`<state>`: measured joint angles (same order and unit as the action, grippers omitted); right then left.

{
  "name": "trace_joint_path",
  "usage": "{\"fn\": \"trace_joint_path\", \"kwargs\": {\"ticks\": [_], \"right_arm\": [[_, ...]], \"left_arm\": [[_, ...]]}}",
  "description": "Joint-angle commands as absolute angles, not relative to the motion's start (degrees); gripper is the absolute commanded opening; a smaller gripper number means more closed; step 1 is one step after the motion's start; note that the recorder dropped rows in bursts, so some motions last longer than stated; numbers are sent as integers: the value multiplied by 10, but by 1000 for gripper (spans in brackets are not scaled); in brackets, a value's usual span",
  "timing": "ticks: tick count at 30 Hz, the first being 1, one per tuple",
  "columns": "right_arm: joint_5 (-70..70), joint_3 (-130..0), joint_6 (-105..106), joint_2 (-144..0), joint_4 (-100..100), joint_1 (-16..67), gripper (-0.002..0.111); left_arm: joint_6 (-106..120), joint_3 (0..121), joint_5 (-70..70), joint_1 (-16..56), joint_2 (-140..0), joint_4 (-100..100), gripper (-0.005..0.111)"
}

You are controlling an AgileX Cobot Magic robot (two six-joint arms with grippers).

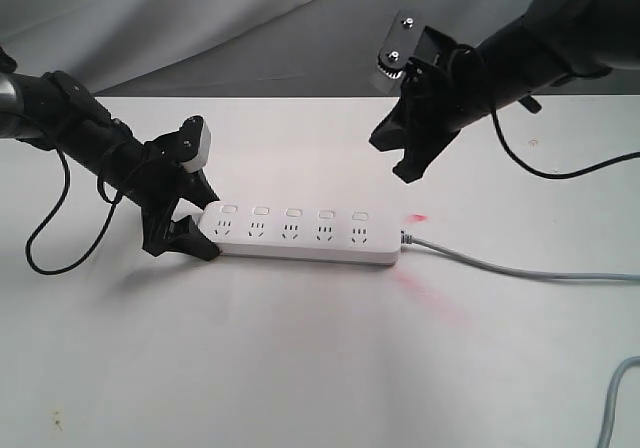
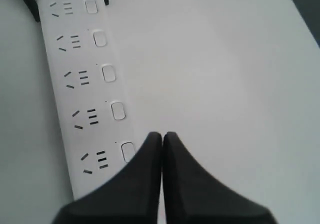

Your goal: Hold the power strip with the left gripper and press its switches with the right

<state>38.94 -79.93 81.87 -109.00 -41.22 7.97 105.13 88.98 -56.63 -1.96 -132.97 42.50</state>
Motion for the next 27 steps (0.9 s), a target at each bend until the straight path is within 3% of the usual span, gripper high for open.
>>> {"fn": "trace_joint_path", "kwargs": {"ticks": [1, 17, 27], "right_arm": [[369, -732, 825, -1000, -430, 81, 0], [225, -383, 816, -572, -594, 81, 0], [156, -340, 816, -516, -610, 81, 0]], "left_arm": [[1039, 880, -570, -18, -1347, 397, 64], [1039, 880, -570, -18, -1347, 397, 64], [1039, 880, -570, -18, -1347, 397, 64]]}}
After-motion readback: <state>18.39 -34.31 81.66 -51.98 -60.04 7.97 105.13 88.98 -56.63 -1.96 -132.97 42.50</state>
